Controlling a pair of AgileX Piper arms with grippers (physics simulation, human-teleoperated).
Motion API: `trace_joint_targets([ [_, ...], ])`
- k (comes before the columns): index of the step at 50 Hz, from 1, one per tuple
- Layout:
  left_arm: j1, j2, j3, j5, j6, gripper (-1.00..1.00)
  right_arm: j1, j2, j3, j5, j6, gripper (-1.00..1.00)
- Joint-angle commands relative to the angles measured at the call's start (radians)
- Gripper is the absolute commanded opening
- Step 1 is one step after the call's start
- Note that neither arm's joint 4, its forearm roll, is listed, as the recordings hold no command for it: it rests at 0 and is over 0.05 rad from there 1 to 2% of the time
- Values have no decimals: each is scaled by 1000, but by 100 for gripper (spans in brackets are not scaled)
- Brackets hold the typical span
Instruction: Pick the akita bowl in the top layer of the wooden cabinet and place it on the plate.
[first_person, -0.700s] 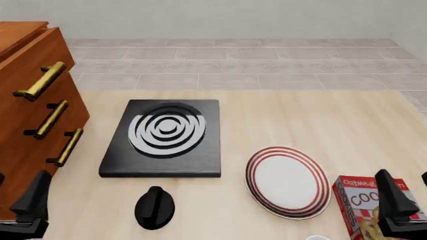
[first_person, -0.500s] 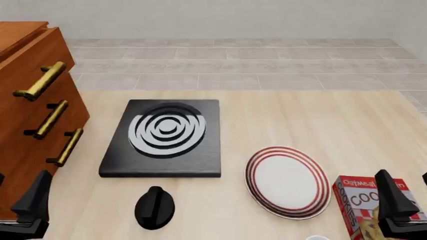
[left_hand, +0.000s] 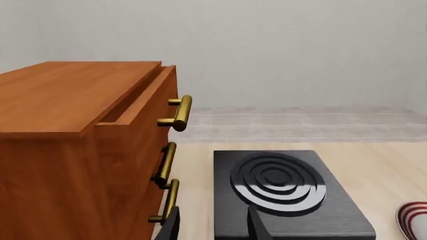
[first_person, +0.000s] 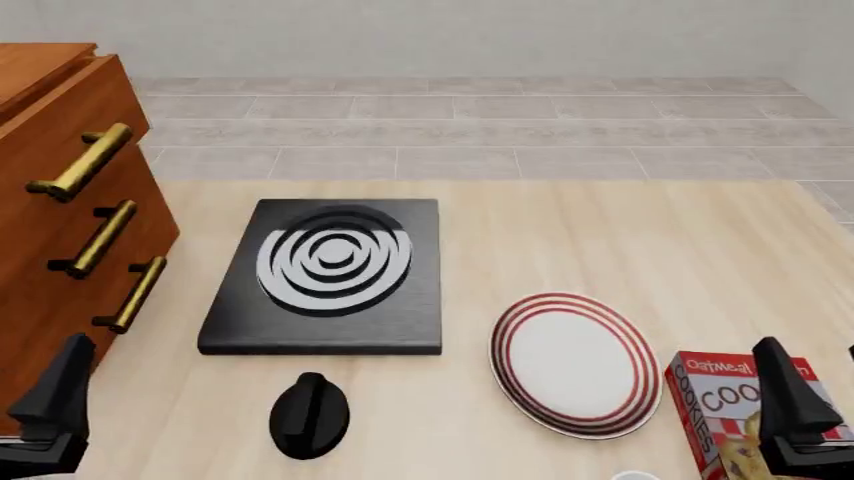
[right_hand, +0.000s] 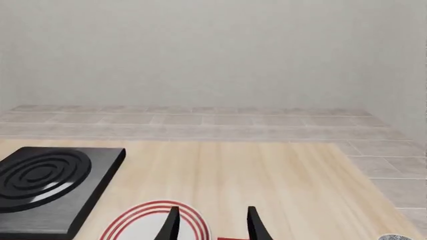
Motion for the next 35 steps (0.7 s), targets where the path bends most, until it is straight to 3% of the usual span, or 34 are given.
trace_joint_targets([
  [1, -3, -1, -60, 35, -4, 100, 2, -2, -2, -6, -9, 100],
  [11, -35, -1, -169, 106, 1, 100, 6, -2, -3, -9, -13, 100],
  [14, -32, -1, -177, 105, 37, 100, 5, -2, -2, -10, -14, 100],
  [22, -46, -1, -211, 131, 23, 100, 10, -2, -2, -12, -19, 100],
  [35, -64, -1, -348, 206, 18, 100, 12, -2, -2, -15, -21, 100],
])
